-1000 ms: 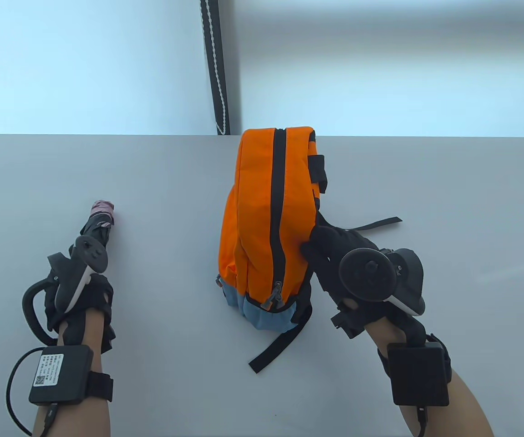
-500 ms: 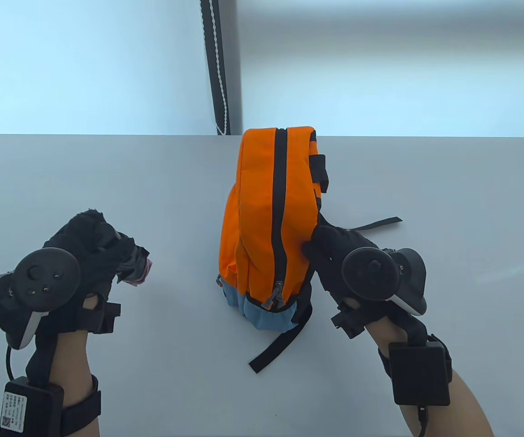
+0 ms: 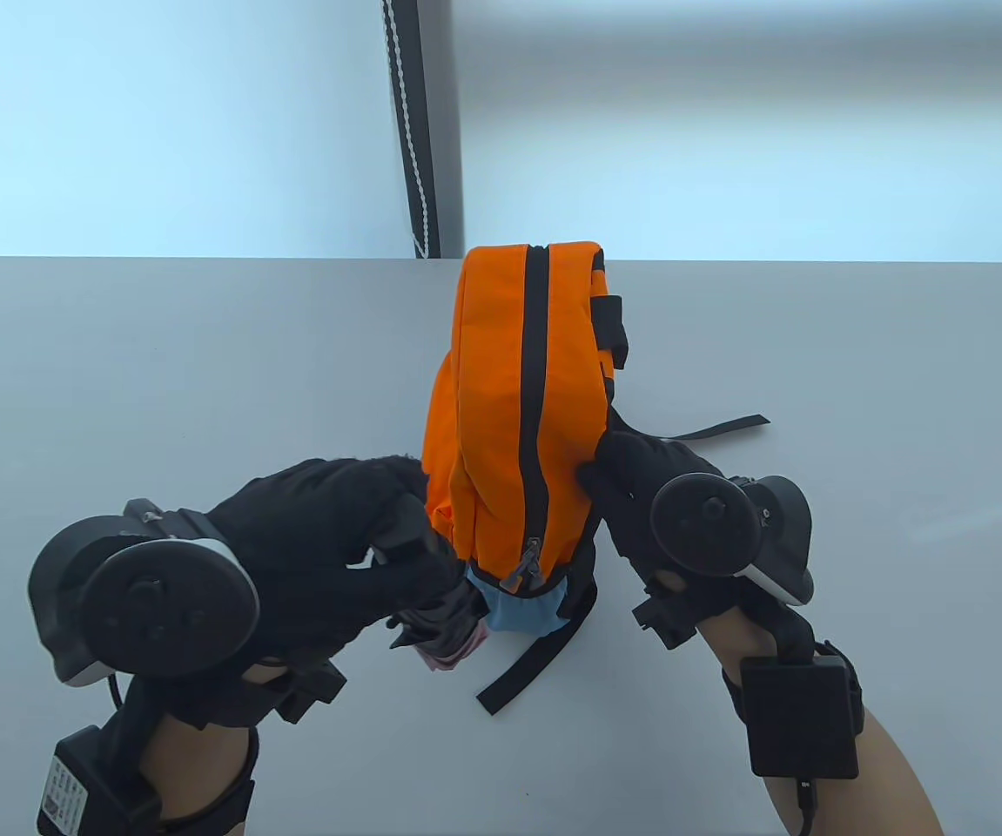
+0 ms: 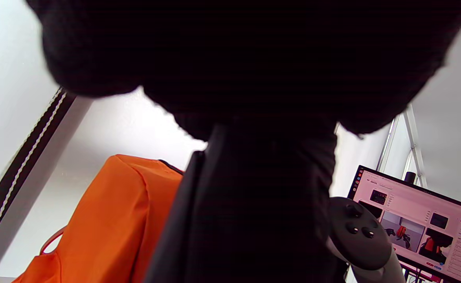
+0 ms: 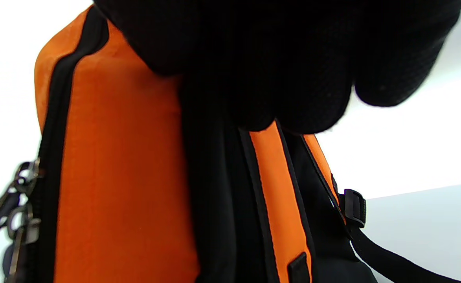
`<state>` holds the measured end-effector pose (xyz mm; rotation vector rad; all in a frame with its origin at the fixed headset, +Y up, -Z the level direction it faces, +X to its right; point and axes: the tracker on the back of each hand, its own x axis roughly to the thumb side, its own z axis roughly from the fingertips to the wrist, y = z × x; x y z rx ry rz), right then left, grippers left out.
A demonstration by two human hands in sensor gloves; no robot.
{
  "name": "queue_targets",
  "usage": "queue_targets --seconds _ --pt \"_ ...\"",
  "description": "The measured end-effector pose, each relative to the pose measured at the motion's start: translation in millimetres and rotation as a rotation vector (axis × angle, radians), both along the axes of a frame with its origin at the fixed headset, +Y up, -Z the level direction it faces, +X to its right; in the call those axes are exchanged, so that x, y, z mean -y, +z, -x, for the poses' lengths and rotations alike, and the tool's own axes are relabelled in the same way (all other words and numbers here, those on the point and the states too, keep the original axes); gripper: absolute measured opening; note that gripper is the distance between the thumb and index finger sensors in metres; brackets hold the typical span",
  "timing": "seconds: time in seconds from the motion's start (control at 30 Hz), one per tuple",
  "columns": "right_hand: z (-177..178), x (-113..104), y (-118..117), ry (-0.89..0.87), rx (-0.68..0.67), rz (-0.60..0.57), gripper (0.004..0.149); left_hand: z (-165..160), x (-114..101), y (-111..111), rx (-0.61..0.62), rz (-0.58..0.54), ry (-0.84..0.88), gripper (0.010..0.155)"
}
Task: Pack school bag
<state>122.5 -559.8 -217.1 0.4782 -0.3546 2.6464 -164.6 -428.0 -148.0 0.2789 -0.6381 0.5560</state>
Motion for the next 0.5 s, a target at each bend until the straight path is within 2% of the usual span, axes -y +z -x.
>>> queue_targets --seconds 0.07,0.17,0.23,0.3,0.33,0.43,0.5 --pt "1.7 -0.5 0.4 0.006 -0.003 0.0 0.049 -12.1 -2.5 -6.6 0.002 0.002 0.011 0.075" --pt "2.6 -0.6 1.0 0.009 -0.003 -0.005 0.049 -21.6 -3.8 -9.8 -0.029 -0.065 0.044 0.075" --pt "2.2 0.9 2.7 0.001 -0.016 -0.037 0.049 -29.4 2.6 -17.2 -0.001 -0.144 0.011 0.075" --pt "3.7 1.6 6.4 0.005 -0.048 -0.052 0.05 -33.7 13.1 -24.2 -0.021 -0.156 0.048 0.075" --pt "5.7 1.2 9.4 0.019 -0.076 -0.048 0.051 -34.7 17.1 -27.3 -0.027 -0.182 0.048 0.075" --pt "9.1 -0.9 16.9 0.079 -0.082 -0.035 0.057 -38.0 21.1 -30.4 -0.014 -0.157 0.071 0.075" --pt "8.5 -4.5 29.3 0.129 -0.036 -0.018 0.065 -39.6 19.9 -29.0 -0.013 -0.171 0.066 0.075"
